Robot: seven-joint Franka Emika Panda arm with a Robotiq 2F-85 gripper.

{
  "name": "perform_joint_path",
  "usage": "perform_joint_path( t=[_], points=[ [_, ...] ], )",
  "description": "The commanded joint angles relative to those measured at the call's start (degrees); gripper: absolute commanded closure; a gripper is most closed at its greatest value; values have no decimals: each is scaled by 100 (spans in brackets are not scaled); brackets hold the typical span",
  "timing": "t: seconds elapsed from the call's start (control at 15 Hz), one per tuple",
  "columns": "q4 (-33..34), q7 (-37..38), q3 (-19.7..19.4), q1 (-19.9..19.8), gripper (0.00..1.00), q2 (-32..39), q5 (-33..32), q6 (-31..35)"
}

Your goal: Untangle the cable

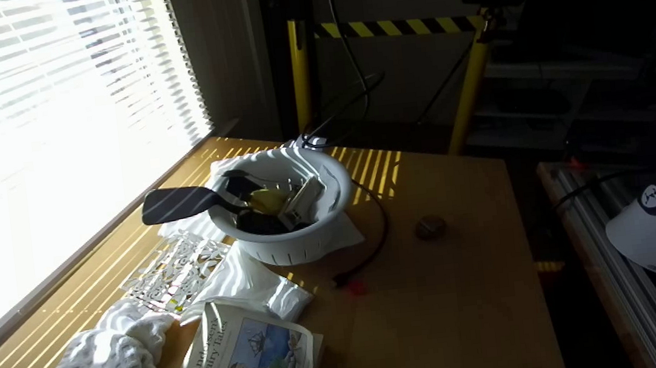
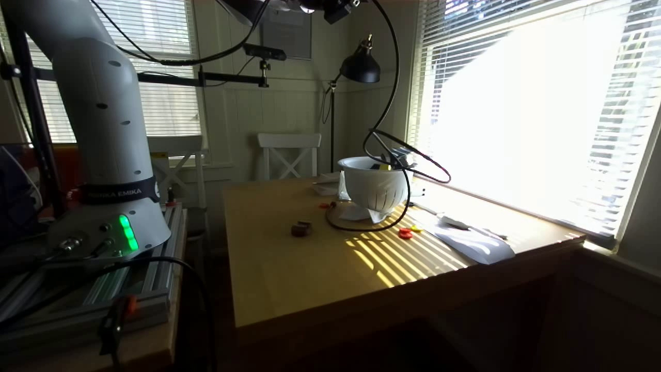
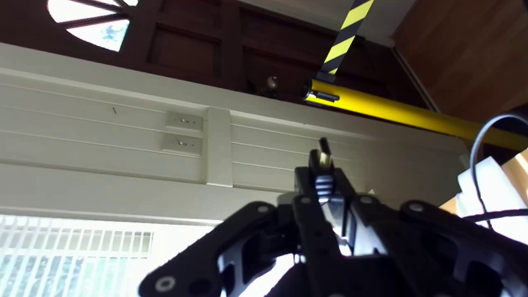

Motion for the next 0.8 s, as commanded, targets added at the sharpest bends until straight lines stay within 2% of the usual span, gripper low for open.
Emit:
perform_joint_path(
  t=[0.0,0.4,0.73],
  points=[
    [-594,194,-564,6,96,-1082,-13,1125],
    [-1188,59,-1578,-72,96,-1981,127,3368],
    [-1968,-164,-2435,-241,96,-1899,471,5354]
  ],
)
